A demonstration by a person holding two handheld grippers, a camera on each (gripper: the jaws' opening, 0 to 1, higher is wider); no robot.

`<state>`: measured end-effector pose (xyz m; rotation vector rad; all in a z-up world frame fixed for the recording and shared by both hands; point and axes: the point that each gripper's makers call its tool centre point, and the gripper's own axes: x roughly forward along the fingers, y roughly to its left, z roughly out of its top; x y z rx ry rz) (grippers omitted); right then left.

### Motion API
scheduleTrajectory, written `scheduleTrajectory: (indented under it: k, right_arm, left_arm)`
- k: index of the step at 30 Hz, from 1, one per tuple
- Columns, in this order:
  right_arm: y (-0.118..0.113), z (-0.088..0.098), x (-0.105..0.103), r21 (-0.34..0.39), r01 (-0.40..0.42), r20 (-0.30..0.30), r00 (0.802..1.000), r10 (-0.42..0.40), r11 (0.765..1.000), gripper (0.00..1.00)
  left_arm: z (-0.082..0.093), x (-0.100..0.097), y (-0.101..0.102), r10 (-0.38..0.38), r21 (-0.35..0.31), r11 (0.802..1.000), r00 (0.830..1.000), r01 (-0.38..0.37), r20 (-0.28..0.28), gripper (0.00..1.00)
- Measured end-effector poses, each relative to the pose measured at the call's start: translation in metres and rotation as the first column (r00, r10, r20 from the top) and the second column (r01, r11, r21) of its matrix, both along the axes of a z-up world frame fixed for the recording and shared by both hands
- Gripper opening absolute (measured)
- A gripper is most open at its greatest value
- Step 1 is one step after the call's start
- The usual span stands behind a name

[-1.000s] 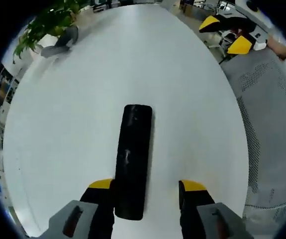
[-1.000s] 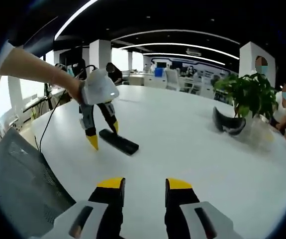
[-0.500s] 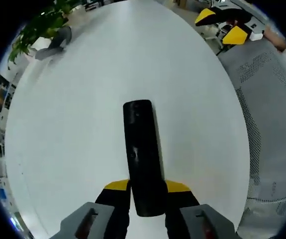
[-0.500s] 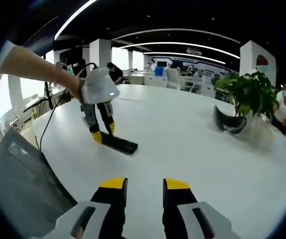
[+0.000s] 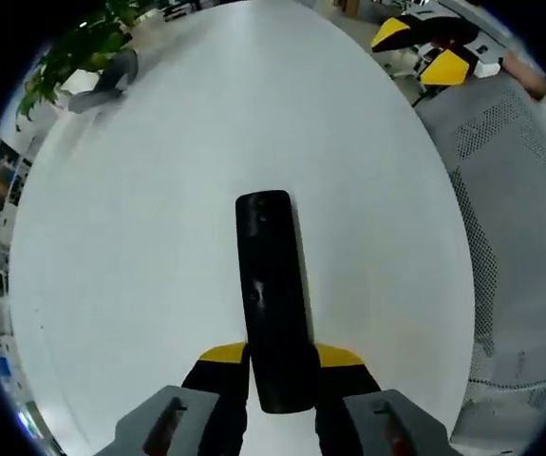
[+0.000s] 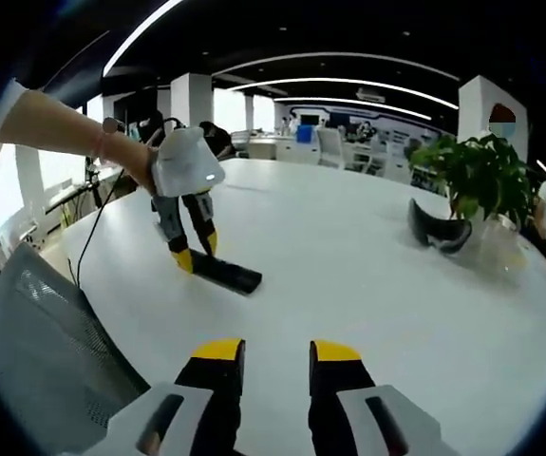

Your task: Press the specified remote control buttons in sequence, fully releasing each button before pressing the next.

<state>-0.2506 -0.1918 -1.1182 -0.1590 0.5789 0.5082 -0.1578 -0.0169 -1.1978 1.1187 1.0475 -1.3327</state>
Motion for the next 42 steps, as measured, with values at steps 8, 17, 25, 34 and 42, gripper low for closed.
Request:
scheduleTrajectory:
  k: [8,17,25,34,42]
  right_arm:
    - [0.0,0.0,0.0,0.006,0.001,-0.001,1.0,-0.001,1.0,0.23]
    - [0.002,-0.001,-0.001,0.008,-0.013,-0.009,1.0,0.013,1.0,0.23]
    - [0.002,-0.003,-0.002,0.004,-0.021,-0.015,1.0,0.021,1.0,0.21]
    - [0.005,-0.006,-0.004,-0.009,-0.038,-0.032,0.999,0.038,0.999,0.2]
    - [0.005,-0.007,-0.004,-0.009,-0.041,-0.037,0.998,0.041,0.999,0.2]
  left_arm:
    - [0.0,-0.009,0.002,0.03,-0.043,0.999,1.0,-0.03,-0.001,0.24]
    - [0.001,-0.015,0.001,0.035,-0.071,0.997,0.999,-0.034,0.011,0.24]
    - [0.001,-0.017,0.001,0.045,-0.096,0.994,0.999,-0.044,0.008,0.24]
    - [0.001,-0.02,0.001,0.072,-0.124,0.99,0.997,-0.07,0.005,0.24]
    - [0.002,-0.022,0.0,0.087,-0.125,0.988,0.996,-0.086,-0.002,0.24]
